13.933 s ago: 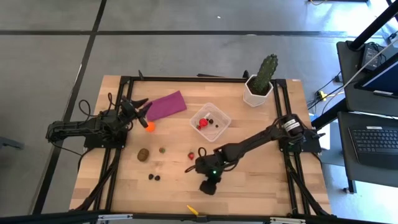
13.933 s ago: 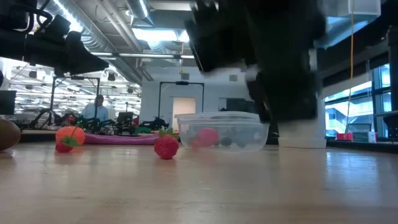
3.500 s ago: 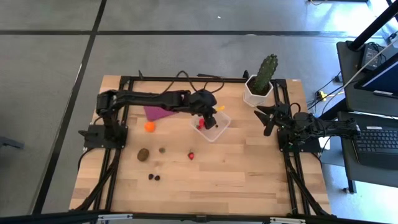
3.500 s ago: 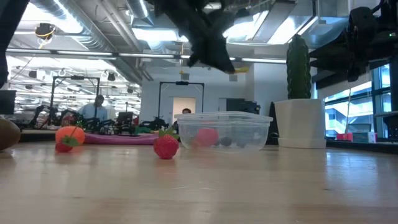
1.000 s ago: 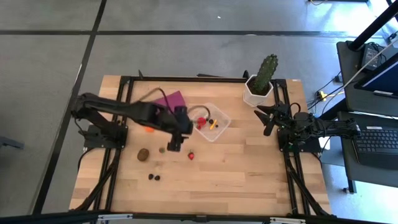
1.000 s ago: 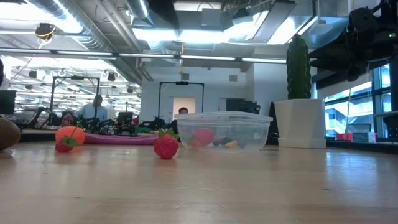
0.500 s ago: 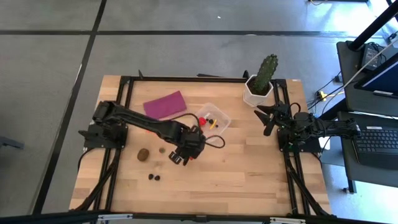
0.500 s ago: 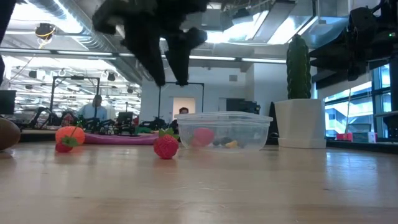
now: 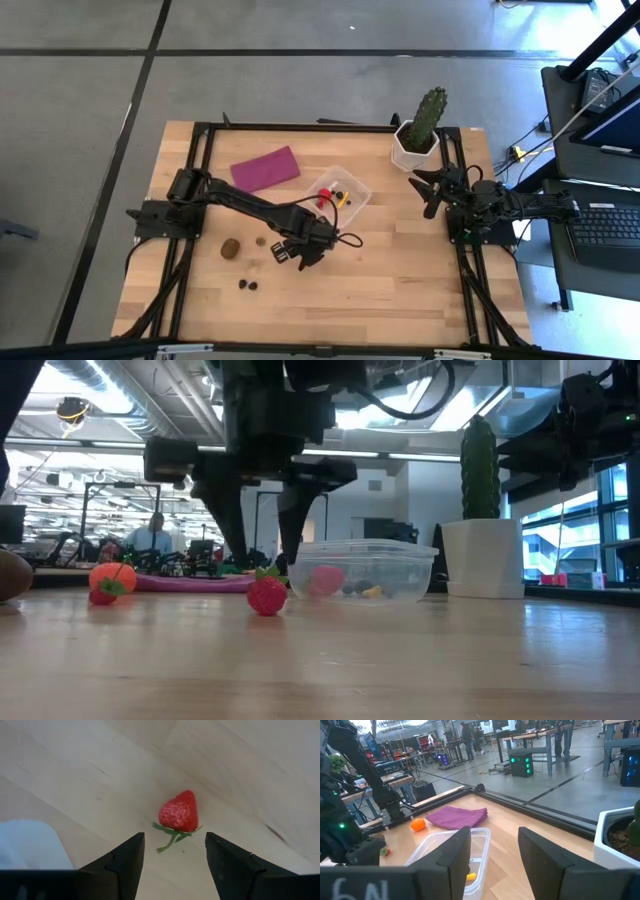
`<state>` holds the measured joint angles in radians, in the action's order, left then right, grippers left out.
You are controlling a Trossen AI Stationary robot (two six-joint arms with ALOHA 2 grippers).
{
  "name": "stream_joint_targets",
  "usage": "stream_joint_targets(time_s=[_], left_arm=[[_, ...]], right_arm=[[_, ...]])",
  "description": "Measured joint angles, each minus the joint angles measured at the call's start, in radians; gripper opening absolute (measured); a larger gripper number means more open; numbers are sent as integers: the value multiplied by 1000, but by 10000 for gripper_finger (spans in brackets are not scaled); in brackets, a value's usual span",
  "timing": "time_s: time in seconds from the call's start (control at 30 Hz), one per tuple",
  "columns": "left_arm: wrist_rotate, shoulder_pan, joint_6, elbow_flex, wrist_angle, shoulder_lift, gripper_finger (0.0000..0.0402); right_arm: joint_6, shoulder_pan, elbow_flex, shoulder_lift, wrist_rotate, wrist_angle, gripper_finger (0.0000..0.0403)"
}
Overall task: Pick and placing Produce into tupperware
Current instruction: Put the right red strawberry into the transparent container
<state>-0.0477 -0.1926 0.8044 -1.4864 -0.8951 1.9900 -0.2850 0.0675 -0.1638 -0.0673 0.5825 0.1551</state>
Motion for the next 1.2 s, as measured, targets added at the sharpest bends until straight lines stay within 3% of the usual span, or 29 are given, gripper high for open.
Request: stream_joint_targets(time_s=[0.87,1.2], left_arm=[[38,-4,13,-2,66,70,188],[39,-3,-67,-3,59,109,184]], right_arm=[[1,0,0,-2,0,10,168],[-1,0,0,-3,0,24,168]])
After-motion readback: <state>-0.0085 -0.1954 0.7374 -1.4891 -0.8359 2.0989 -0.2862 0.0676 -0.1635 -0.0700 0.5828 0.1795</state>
